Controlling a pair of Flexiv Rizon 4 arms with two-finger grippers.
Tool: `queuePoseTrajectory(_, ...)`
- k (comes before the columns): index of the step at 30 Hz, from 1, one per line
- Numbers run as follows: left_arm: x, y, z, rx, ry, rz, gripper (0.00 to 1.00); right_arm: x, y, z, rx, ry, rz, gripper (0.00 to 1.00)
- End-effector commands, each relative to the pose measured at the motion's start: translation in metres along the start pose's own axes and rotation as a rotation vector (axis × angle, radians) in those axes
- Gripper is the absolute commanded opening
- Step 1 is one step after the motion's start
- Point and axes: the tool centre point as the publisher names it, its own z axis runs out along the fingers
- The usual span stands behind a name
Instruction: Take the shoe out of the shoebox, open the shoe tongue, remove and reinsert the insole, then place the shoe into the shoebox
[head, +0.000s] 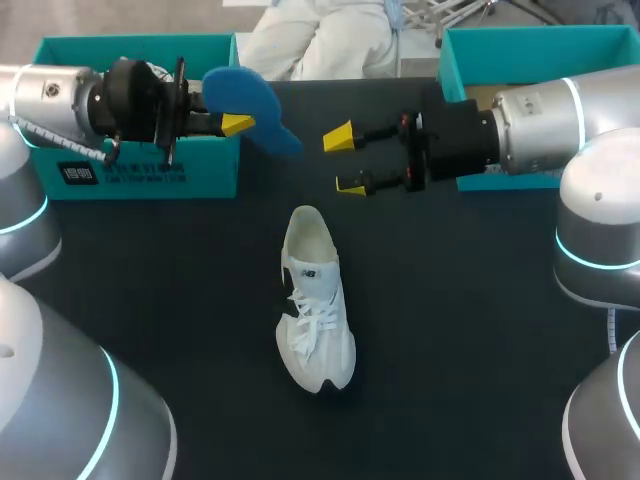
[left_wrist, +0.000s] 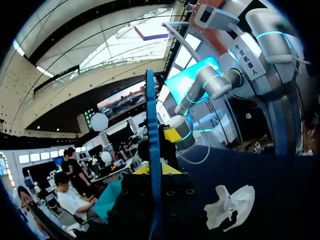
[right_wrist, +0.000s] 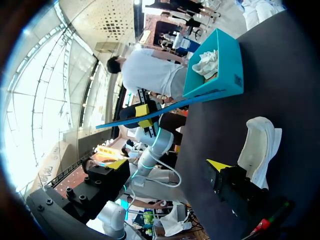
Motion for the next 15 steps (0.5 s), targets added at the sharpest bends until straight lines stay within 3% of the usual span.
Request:
queuePoseTrajectory(1, 0.002, 0.007, -0.001, 0.012, -0.032, 0.56, 0.0, 0.0, -0.001, 0.002, -0.004, -0.002, 0.0, 1.0)
queuePoseTrajectory(4, 0.001, 0.009, -0.002, 0.005, -0.061, 0.573, 0.0, 0.0, -0.001, 0.002, -0.004, -0.002, 0.0, 1.0)
queuePoseTrajectory(8, 0.003, 0.011, -0.003, -0.038, -0.019, 0.724, 0.0, 0.0, -0.001, 0.002, -0.004, -0.002, 0.0, 1.0)
queuePoseTrajectory(15, 0.006, 0.018, -0.005, -0.083, -0.024, 0.759, 0.0, 0.0, -0.001, 0.002, -0.004, -0.002, 0.0, 1.0)
